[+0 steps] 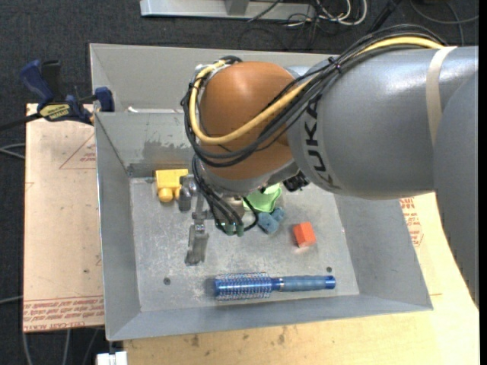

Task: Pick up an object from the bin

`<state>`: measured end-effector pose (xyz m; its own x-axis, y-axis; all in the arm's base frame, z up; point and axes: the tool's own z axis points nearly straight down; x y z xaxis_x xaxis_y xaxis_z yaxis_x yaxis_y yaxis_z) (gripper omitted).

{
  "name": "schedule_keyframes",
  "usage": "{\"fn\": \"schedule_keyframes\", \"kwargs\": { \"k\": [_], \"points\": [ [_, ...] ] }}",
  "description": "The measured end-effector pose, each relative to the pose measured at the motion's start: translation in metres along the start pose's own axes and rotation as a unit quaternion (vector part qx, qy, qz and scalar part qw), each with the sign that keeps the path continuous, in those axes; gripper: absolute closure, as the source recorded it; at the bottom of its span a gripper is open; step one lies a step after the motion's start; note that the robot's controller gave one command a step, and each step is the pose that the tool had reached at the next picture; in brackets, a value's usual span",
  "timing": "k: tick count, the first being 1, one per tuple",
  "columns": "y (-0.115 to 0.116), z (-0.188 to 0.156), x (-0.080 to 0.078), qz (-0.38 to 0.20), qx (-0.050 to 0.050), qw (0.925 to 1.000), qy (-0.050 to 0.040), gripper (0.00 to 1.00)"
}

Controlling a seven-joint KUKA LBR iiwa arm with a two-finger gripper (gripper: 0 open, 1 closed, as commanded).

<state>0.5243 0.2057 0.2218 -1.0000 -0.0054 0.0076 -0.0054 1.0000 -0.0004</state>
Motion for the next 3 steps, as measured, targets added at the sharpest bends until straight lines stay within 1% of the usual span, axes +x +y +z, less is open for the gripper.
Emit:
{"fn": "schedule_keyframes", "kwargs": {
  "k": [1,2,3],
  "points": [
    [0.027,-0.065,-0.009,-0.100,-0.001,0.9950,-0.0074,0.00],
    [0.004,0.042,0.048,-0.083,0.001,0.9965,0.0015,0.00],
    [-0.041,0.121,0.039,-0.100,0.002,0.9950,0.0001,0.00]
  ]
}}
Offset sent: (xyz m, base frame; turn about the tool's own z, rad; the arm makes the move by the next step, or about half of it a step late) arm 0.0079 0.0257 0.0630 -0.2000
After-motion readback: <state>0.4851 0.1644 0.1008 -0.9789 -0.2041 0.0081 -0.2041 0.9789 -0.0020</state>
